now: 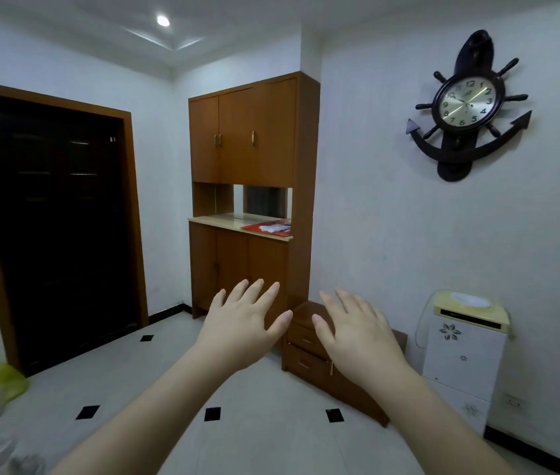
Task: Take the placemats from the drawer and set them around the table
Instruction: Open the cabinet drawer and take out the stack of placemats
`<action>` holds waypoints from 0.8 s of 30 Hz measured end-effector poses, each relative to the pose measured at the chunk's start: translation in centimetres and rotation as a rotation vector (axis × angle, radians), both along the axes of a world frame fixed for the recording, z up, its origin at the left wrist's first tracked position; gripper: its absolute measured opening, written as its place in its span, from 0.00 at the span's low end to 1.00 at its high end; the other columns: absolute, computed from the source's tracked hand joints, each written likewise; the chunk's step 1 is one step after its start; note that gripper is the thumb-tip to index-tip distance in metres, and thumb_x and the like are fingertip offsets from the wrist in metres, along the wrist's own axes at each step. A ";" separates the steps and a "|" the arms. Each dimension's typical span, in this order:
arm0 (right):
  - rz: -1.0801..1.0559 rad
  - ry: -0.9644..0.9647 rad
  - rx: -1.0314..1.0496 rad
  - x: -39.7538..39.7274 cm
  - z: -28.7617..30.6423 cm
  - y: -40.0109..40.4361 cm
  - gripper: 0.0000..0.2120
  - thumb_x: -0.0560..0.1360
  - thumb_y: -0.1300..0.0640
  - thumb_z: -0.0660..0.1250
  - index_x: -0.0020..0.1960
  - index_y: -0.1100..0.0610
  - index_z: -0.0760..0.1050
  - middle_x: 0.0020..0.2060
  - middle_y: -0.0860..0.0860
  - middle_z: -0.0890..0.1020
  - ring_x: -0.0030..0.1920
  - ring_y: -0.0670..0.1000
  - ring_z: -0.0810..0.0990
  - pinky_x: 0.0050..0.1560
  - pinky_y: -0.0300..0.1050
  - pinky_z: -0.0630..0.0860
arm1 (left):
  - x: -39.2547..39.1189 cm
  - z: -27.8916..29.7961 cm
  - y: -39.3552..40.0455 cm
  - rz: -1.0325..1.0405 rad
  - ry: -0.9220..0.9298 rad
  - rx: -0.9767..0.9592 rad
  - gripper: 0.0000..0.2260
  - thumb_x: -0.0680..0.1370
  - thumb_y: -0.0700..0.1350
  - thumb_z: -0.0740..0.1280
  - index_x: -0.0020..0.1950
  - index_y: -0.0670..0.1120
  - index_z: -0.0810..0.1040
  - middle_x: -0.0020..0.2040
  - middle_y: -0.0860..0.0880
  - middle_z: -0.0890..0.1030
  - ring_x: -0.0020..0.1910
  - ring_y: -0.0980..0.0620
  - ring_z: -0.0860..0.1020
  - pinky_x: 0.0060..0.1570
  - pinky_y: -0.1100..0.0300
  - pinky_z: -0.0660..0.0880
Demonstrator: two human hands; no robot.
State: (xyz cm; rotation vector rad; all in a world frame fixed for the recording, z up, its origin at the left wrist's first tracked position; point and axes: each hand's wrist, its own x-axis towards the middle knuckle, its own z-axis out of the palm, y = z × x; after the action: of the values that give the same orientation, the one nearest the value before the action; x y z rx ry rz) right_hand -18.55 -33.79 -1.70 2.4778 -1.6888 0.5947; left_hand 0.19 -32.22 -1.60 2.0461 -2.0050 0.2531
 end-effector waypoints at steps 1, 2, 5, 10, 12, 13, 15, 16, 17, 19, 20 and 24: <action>0.001 0.006 0.003 1.3 -0.2 -1.4 0.27 0.82 0.38 0.44 0.79 0.44 0.51 0.79 0.48 0.55 0.78 0.51 0.53 0.76 0.51 0.51 | 1.2 -0.2 -1.1 0.002 0.000 0.001 0.31 0.78 0.70 0.43 0.80 0.61 0.45 0.81 0.54 0.48 0.80 0.50 0.44 0.76 0.44 0.43; 0.003 0.013 0.007 2.4 -0.3 -2.7 0.27 0.82 0.38 0.45 0.79 0.44 0.51 0.79 0.48 0.55 0.78 0.51 0.53 0.76 0.51 0.51 | 2.3 -0.3 -2.3 0.003 0.002 0.007 0.31 0.78 0.70 0.43 0.80 0.61 0.45 0.81 0.54 0.47 0.80 0.50 0.43 0.76 0.44 0.43; -0.011 0.031 0.001 5.1 -0.7 -6.2 0.27 0.82 0.39 0.45 0.78 0.44 0.52 0.78 0.48 0.56 0.78 0.51 0.54 0.76 0.51 0.52 | 5.4 -0.7 -5.9 -0.001 0.006 0.024 0.31 0.78 0.70 0.43 0.80 0.61 0.44 0.82 0.54 0.47 0.80 0.50 0.43 0.77 0.43 0.42; -0.049 0.039 0.016 7.2 -1.5 -12.2 0.27 0.82 0.39 0.45 0.79 0.45 0.51 0.78 0.49 0.57 0.77 0.51 0.55 0.76 0.51 0.53 | 8.2 -2.1 -12.4 -0.036 -0.027 0.031 0.31 0.78 0.70 0.43 0.80 0.61 0.44 0.82 0.54 0.46 0.80 0.49 0.43 0.77 0.42 0.43; -0.057 0.045 0.027 7.5 -2.3 -14.9 0.27 0.82 0.40 0.46 0.79 0.46 0.52 0.78 0.49 0.57 0.77 0.52 0.55 0.76 0.51 0.53 | 8.7 -2.9 -15.3 -0.072 -0.066 0.004 0.31 0.79 0.69 0.44 0.80 0.61 0.44 0.82 0.54 0.46 0.80 0.50 0.43 0.77 0.42 0.43; -0.062 0.047 0.029 7.5 -2.8 -16.3 0.27 0.82 0.40 0.46 0.79 0.46 0.52 0.78 0.49 0.57 0.77 0.52 0.55 0.76 0.51 0.53 | 8.8 -3.3 -16.8 -0.089 -0.081 -0.015 0.30 0.79 0.69 0.44 0.80 0.61 0.44 0.82 0.54 0.46 0.80 0.50 0.43 0.77 0.42 0.43; -0.076 0.053 0.019 7.2 -3.9 -19.3 0.26 0.82 0.40 0.46 0.78 0.46 0.53 0.78 0.49 0.59 0.77 0.52 0.56 0.75 0.51 0.54 | 8.9 -4.1 -20.0 -0.105 -0.083 -0.032 0.30 0.80 0.68 0.44 0.80 0.61 0.45 0.82 0.54 0.47 0.80 0.50 0.44 0.77 0.42 0.44; -0.082 0.059 0.015 7.0 -4.4 -20.9 0.26 0.82 0.40 0.47 0.78 0.46 0.54 0.77 0.49 0.59 0.76 0.52 0.57 0.75 0.51 0.54 | 8.7 -4.5 -21.6 -0.108 -0.076 -0.026 0.30 0.80 0.68 0.44 0.80 0.61 0.45 0.81 0.54 0.48 0.80 0.50 0.44 0.77 0.43 0.44; -0.087 0.064 0.014 6.8 -4.9 -22.5 0.26 0.82 0.40 0.47 0.78 0.46 0.54 0.77 0.49 0.60 0.76 0.52 0.57 0.74 0.51 0.55 | 8.5 -5.0 -23.3 -0.108 -0.071 -0.015 0.30 0.80 0.68 0.44 0.80 0.60 0.45 0.81 0.54 0.48 0.80 0.50 0.44 0.77 0.43 0.44; -0.094 0.062 0.021 6.0 -5.7 -26.0 0.26 0.82 0.40 0.47 0.78 0.46 0.54 0.77 0.49 0.60 0.76 0.52 0.58 0.75 0.51 0.55 | 7.8 -5.8 -27.2 -0.110 -0.070 0.009 0.30 0.80 0.68 0.44 0.80 0.60 0.46 0.81 0.53 0.49 0.80 0.50 0.45 0.77 0.44 0.44; -0.098 0.057 0.026 5.5 -6.1 -27.9 0.26 0.82 0.40 0.46 0.78 0.46 0.54 0.77 0.49 0.60 0.76 0.52 0.58 0.75 0.51 0.55 | 7.3 -6.3 -29.3 -0.112 -0.067 0.015 0.30 0.80 0.68 0.44 0.80 0.60 0.46 0.81 0.53 0.49 0.80 0.49 0.45 0.77 0.44 0.44; -0.084 0.064 0.045 3.6 -7.3 -35.1 0.27 0.82 0.41 0.46 0.79 0.46 0.51 0.78 0.50 0.56 0.77 0.53 0.55 0.76 0.51 0.51 | 5.5 -8.5 -37.0 -0.118 -0.030 0.048 0.30 0.80 0.68 0.45 0.80 0.60 0.46 0.82 0.53 0.49 0.80 0.50 0.46 0.76 0.46 0.49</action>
State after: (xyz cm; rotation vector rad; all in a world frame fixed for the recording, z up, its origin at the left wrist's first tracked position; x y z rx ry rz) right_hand -14.98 -68.89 -9.03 2.4132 -1.7914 0.4693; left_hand 5.68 -69.24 -10.06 1.9541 -2.1601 0.2158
